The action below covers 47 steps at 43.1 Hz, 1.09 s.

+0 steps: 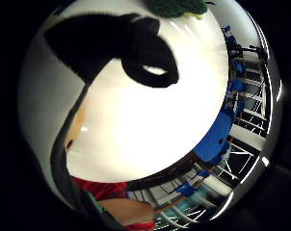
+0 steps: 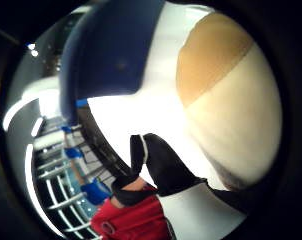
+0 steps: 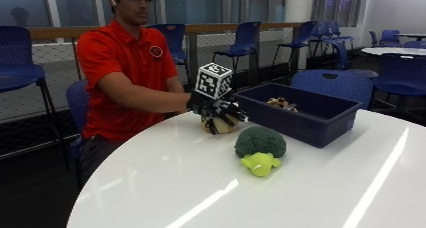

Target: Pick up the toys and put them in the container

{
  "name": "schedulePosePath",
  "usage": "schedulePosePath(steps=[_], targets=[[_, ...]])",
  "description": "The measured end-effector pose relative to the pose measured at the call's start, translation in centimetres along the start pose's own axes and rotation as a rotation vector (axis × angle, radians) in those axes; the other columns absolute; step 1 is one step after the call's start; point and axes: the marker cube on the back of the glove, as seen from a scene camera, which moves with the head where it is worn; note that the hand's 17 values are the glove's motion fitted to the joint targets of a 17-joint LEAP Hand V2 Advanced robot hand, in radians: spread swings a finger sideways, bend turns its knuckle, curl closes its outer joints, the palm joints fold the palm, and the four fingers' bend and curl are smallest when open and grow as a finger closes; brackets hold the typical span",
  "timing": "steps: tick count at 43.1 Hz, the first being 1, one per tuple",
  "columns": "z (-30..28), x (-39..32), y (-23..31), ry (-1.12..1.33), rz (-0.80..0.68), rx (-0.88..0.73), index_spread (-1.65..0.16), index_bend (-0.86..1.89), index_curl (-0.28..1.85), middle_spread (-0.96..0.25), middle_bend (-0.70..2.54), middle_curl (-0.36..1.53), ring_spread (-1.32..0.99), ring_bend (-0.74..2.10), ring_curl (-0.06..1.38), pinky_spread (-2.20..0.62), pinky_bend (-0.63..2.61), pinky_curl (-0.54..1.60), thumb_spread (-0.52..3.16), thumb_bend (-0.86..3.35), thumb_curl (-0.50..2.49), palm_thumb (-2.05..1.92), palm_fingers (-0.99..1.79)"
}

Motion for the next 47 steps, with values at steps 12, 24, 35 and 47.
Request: schedulePosePath(steps=[12,24,35,47], targets=[[1.7,0.3,-0.1,0.067,0.028,-0.01,-0.35,0.1,0.19,-0.02,0.11,0.22,0.01,0.4,0.27,0.03,1.29,0.42,1.12,0.01,0.27,0.09,-0.06],[1.6,-0.3,-0.3,0.11,0.035,0.052,-0.4,0.1,0.15,-0.12,0.18,0.25,-0.17,0.82,0.36,-0.24,1.24,0.37,1.29,0.06,0.33,0.22,0.32],[1.0,-0.4,-1.2,0.139,0.032,0.122,-0.39,0.2,0.2,-0.3,0.43,0.37,-0.41,0.9,0.42,-0.4,1.15,0.36,1.23,0.2,0.49,0.55,0.73],[-1.0,0.9,-1.0,0.032,0.056,0.081,-0.41,0.24,0.25,-0.41,0.6,0.48,-0.48,1.01,0.48,-0.43,1.06,0.37,0.92,0.18,0.64,0.65,1.04]])
